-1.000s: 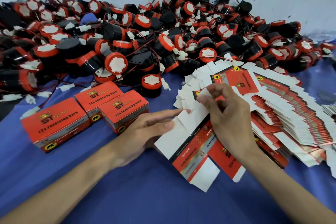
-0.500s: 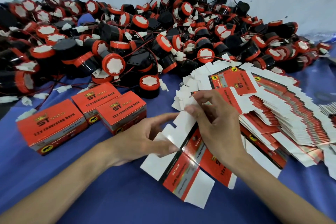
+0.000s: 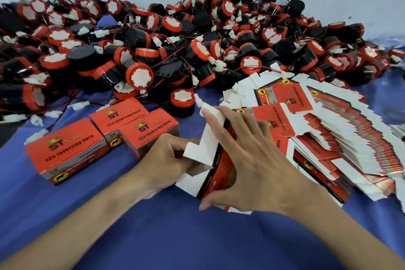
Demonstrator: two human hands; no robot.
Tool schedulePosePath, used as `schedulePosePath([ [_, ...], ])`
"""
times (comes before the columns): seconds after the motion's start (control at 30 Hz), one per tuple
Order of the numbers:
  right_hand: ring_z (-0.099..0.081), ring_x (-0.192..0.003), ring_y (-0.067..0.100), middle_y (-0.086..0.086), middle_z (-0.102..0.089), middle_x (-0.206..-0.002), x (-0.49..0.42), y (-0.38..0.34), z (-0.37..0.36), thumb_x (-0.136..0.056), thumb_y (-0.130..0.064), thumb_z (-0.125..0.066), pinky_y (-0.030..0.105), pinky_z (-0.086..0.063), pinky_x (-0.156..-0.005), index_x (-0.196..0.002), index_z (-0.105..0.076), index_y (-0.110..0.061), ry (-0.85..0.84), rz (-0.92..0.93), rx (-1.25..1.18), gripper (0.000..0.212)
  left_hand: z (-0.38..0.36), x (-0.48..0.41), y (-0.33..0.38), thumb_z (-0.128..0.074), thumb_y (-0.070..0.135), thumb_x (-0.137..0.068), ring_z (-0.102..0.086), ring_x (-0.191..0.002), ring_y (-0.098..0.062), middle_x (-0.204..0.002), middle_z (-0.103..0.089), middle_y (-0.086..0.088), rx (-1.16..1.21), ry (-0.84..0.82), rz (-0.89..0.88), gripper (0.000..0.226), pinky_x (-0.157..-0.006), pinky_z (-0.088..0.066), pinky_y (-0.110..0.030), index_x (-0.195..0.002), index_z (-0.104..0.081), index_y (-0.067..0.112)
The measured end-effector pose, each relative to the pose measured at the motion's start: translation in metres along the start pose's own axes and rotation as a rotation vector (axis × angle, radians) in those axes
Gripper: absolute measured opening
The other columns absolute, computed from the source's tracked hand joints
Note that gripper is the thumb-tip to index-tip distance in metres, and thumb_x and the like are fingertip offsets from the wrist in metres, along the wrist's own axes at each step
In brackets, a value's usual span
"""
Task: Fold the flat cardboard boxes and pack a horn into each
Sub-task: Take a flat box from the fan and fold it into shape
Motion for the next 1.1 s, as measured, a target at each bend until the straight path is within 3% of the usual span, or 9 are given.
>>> schedulePosePath([
  [0.17, -0.045, -0.122, 0.028, 0.007, -0.045, -0.138, 0.002, -0.026, -0.003, -0.061, -0.07, -0.07, 0.048, -0.042, -0.096, -0.15, -0.01, -0.015, 0.007, 0.191, 0.046, 0.12, 0.01, -0.003, -0.002, -0.061, -0.01, -0.083, -0.072, -0.077, -0.016, -0.084, -0.075, -0.005, 0.014, 0.174, -0.031, 0.023, -0.06, -0.056, -0.025, -0.09, -0.075, 0.008],
  [0.23, -0.045, -0.126, 0.028, 0.007, -0.047, -0.139, 0.003, -0.033, -0.008, -0.068, -0.059, -0.071, 0.047, -0.042, -0.097, -0.15, -0.015, -0.013, 0.004, 0.241, 0.072, 0.109, 0.01, -0.004, -0.002, -0.058, -0.013, -0.084, -0.071, -0.092, -0.02, -0.098, -0.075, -0.007, -0.008, 0.192, -0.042, 0.031, -0.071, -0.059, -0.031, -0.105, -0.071, 0.005],
  [0.37, -0.046, -0.127, 0.026, 0.006, -0.045, -0.142, 0.0, -0.012, 0.003, -0.079, -0.055, -0.064, 0.047, -0.044, -0.096, -0.147, -0.035, -0.015, 0.079, 0.169, -0.086, 0.084, 0.01, -0.004, -0.003, -0.062, 0.005, -0.084, -0.07, -0.078, -0.018, -0.088, -0.074, -0.003, 0.174, 0.258, -0.006, 0.022, -0.054, -0.054, -0.026, -0.102, -0.07, 0.015],
  [0.5, -0.051, -0.124, 0.025, 0.009, -0.047, -0.14, 0.0, 0.007, 0.01, -0.083, -0.055, -0.061, 0.042, -0.046, -0.096, -0.14, -0.045, -0.009, 0.219, 0.112, -0.272, 0.075, 0.011, -0.004, -0.004, -0.064, 0.015, -0.075, -0.068, -0.075, -0.019, -0.098, -0.07, -0.005, 0.294, 0.271, 0.019, 0.031, -0.051, -0.052, -0.026, -0.105, -0.055, 0.017],
  [0.57, -0.051, -0.123, 0.025, 0.01, -0.048, -0.14, 0.0, 0.009, 0.009, -0.083, -0.052, -0.062, 0.043, -0.045, -0.096, -0.137, -0.05, -0.008, 0.253, 0.106, -0.292, 0.071, 0.012, -0.002, -0.001, -0.067, 0.013, -0.078, -0.066, -0.077, -0.015, -0.103, -0.067, -0.002, 0.187, 0.308, -0.072, 0.021, -0.052, -0.05, -0.023, -0.091, -0.05, 0.016],
  [0.67, -0.054, -0.117, 0.028, 0.013, -0.05, -0.137, 0.0, 0.008, 0.008, -0.082, -0.05, -0.066, 0.047, -0.046, -0.091, -0.132, -0.055, -0.008, 0.309, 0.14, -0.273, 0.067, 0.005, -0.001, 0.003, -0.062, 0.007, -0.083, -0.063, -0.097, -0.012, -0.112, -0.064, 0.009, -0.122, 0.234, -0.221, 0.01, -0.066, -0.049, -0.021, -0.08, -0.062, 0.016],
  [0.77, -0.057, -0.115, 0.032, 0.015, -0.052, -0.135, 0.0, 0.006, 0.007, -0.08, -0.047, -0.07, 0.049, -0.046, -0.089, -0.127, -0.057, -0.007, 0.36, 0.169, -0.314, 0.064, 0.001, 0.0, 0.003, -0.06, 0.032, -0.08, -0.063, -0.101, -0.012, -0.111, -0.065, 0.01, -0.088, 0.101, -0.173, 0.033, -0.077, -0.049, -0.02, -0.112, -0.061, 0.024],
  [0.9, -0.059, -0.111, 0.034, 0.015, -0.053, -0.134, 0.0, 0.006, 0.007, -0.076, -0.047, -0.073, 0.047, -0.047, -0.09, -0.12, -0.063, -0.004, 0.37, 0.208, -0.366, 0.062, -0.001, 0.003, 0.001, -0.071, 0.064, -0.067, -0.064, -0.098, -0.01, -0.109, -0.065, 0.011, -0.061, 0.009, -0.122, 0.082, -0.077, -0.049, -0.02, -0.128, -0.044, 0.016],
  [1.1, -0.061, -0.099, 0.033, 0.008, -0.065, -0.116, 0.0, 0.008, 0.01, -0.071, -0.047, -0.077, 0.043, -0.047, -0.087, -0.106, -0.071, 0.0, 0.372, 0.265, -0.405, 0.058, -0.002, 0.005, 0.004, -0.069, 0.033, -0.07, -0.061, -0.105, -0.017, -0.117, -0.059, 0.001, -0.086, -0.026, -0.148, 0.07, -0.083, -0.051, -0.028, -0.131, -0.039, 0.014],
])
Point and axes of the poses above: each hand's wrist, its own x-axis away from the middle knuckle, its own z-axis out of the back of the hand, y = z × x, the point moved 4 cm from there along -x, towards the middle knuckle
